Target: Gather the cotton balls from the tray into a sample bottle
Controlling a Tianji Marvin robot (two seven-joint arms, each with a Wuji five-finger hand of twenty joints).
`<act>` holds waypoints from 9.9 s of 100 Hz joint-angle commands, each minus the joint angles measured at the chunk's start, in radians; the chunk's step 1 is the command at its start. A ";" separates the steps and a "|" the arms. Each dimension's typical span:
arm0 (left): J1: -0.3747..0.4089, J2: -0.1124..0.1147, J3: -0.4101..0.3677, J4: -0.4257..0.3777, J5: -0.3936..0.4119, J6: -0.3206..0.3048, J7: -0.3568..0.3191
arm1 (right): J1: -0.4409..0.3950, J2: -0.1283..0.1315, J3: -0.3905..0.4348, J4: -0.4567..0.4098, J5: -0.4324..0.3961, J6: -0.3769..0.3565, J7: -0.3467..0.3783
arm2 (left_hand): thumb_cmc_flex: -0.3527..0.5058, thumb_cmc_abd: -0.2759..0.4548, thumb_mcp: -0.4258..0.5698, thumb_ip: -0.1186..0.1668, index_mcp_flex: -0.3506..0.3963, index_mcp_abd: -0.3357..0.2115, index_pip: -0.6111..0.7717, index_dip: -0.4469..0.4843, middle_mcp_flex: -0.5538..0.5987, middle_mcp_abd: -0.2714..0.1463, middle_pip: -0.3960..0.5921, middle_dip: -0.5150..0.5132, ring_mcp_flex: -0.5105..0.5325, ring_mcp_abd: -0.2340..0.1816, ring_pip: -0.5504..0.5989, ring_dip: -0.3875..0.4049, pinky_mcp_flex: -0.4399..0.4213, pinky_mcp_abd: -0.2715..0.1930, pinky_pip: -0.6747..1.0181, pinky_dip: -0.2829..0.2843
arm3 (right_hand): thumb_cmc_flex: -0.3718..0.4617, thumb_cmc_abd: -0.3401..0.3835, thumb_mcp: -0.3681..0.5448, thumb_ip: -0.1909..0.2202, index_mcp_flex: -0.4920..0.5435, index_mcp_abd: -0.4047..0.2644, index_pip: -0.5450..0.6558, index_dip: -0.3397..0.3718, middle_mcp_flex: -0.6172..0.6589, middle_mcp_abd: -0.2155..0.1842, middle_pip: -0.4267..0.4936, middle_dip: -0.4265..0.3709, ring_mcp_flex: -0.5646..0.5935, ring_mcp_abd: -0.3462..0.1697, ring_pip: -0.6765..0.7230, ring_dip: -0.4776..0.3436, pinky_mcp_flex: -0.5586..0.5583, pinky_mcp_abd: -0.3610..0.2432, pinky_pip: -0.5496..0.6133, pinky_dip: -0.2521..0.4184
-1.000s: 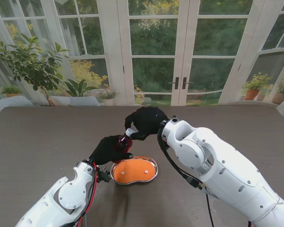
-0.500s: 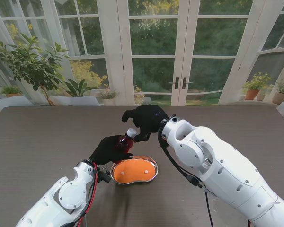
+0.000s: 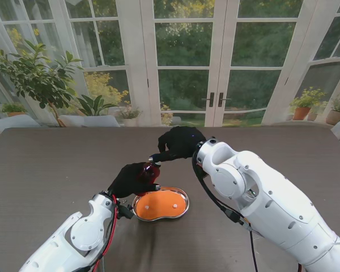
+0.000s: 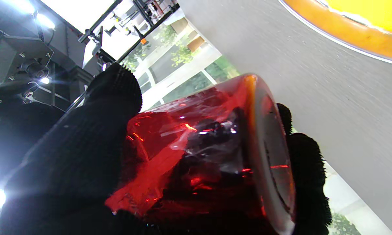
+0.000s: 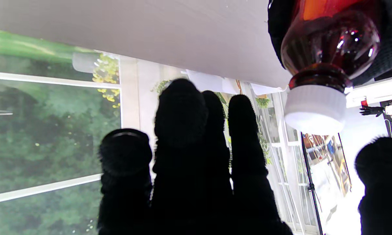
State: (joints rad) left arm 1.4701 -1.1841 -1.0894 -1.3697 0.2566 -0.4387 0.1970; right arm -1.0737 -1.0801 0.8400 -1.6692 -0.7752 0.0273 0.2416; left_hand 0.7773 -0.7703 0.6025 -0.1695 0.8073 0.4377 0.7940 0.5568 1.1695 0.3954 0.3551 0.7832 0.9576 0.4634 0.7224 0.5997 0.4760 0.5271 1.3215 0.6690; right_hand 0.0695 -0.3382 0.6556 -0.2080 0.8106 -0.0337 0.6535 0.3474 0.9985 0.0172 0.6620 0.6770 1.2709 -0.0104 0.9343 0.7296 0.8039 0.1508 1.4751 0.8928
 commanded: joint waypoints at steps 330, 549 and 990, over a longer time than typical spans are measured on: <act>0.043 -0.005 -0.054 -0.046 0.029 0.013 0.024 | -0.036 0.010 0.130 0.196 -0.037 -0.024 -0.044 | 0.187 0.207 0.142 0.013 0.080 -0.218 0.156 0.036 0.058 -0.097 0.005 -0.006 0.002 0.010 0.015 0.016 -0.047 -0.025 -0.029 0.012 | 0.251 -0.246 0.517 -0.113 0.133 -0.167 0.449 -0.017 0.269 -0.082 0.119 0.093 0.048 -0.038 0.277 0.032 0.097 0.002 0.089 -0.015; 0.076 -0.002 -0.083 -0.069 0.036 0.042 0.025 | 0.155 0.026 -0.265 0.743 -0.101 -0.142 -0.230 | 0.186 0.208 0.141 0.013 0.081 -0.218 0.154 0.037 0.060 -0.094 0.007 -0.011 0.001 0.014 0.016 0.016 -0.047 -0.022 -0.028 0.014 | 0.066 -0.262 0.442 0.022 0.065 -0.034 0.233 0.123 0.144 -0.082 0.180 0.146 0.048 -0.049 0.206 0.008 0.063 -0.029 0.065 -0.037; 0.089 -0.004 -0.104 -0.075 0.036 0.021 0.039 | 0.180 -0.270 -0.609 0.830 -0.011 -0.235 -0.713 | 0.181 0.215 0.138 0.010 0.086 -0.210 0.148 0.037 0.062 -0.087 0.010 -0.034 0.003 0.024 0.017 0.016 -0.046 -0.014 -0.029 0.016 | 0.253 -0.796 0.718 -0.020 0.174 -0.149 0.076 0.046 0.171 -0.096 0.244 0.210 0.050 -0.079 0.352 0.069 0.095 0.010 0.087 -0.041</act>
State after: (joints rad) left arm 1.5574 -1.1845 -1.1947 -1.4390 0.2966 -0.4190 0.2553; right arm -0.8878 -1.3631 0.2298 -0.8128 -0.7735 -0.2109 -0.4956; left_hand 0.7801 -0.7703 0.6011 -0.1695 0.8073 0.4359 0.7940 0.5641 1.1695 0.3947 0.3542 0.7647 0.9573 0.4632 0.7204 0.5998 0.4749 0.5293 1.3197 0.6759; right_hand 0.3403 -1.1035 1.3310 -0.2596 0.9472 -0.1854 0.7123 0.4115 1.1449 -0.0500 0.9013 0.8948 1.2835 -0.0515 1.2475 0.7734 0.8806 0.1550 1.5109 0.8617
